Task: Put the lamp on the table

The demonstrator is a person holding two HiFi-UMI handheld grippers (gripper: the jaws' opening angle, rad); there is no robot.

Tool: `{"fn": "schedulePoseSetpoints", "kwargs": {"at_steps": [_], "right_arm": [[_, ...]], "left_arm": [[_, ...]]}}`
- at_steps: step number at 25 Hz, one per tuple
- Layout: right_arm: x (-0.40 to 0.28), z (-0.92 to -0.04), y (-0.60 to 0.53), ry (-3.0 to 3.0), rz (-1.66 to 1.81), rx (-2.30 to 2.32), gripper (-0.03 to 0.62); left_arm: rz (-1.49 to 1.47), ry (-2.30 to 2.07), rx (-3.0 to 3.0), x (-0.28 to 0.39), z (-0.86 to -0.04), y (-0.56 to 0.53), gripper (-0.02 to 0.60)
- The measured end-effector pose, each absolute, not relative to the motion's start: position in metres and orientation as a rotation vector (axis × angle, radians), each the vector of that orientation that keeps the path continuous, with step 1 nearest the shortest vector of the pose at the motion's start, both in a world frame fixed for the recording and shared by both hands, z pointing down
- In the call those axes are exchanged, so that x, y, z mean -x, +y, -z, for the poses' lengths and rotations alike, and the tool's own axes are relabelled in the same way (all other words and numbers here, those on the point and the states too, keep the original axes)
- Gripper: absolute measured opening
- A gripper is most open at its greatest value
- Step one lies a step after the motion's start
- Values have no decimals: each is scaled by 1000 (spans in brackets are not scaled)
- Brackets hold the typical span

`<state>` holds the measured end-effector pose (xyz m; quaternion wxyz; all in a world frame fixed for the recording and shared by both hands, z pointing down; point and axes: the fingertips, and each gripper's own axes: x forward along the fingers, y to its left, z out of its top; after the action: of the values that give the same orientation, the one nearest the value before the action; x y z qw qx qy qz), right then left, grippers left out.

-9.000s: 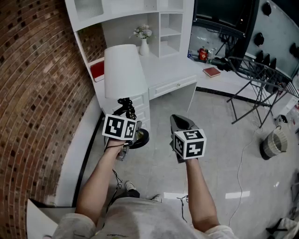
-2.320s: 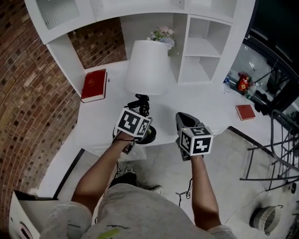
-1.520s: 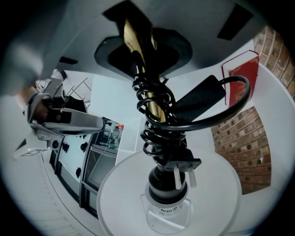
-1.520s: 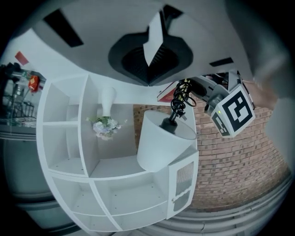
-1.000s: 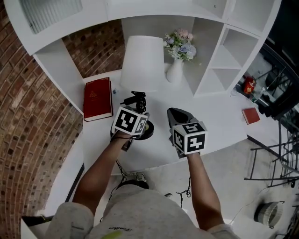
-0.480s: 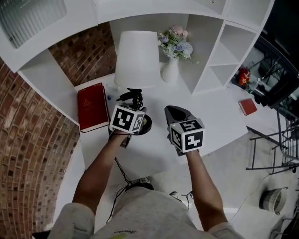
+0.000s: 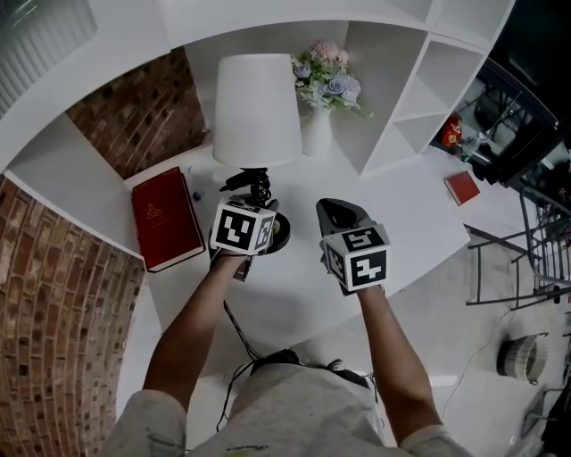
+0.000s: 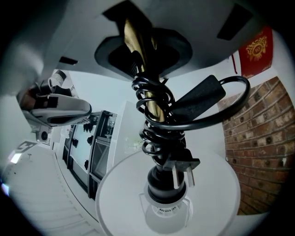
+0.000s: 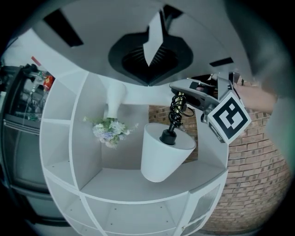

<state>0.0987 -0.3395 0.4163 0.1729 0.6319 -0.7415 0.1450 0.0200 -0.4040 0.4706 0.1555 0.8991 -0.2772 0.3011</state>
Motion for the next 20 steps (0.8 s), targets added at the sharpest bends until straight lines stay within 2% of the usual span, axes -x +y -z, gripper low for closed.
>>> {"fn": "schedulePoseSetpoints", "kwargs": {"at_steps": [20], "right_arm": [[-121, -434, -360, -2116, -395, -1735, 5]], "left_arm": [[-784, -861, -2570, -43, -489, -426, 98]]}}
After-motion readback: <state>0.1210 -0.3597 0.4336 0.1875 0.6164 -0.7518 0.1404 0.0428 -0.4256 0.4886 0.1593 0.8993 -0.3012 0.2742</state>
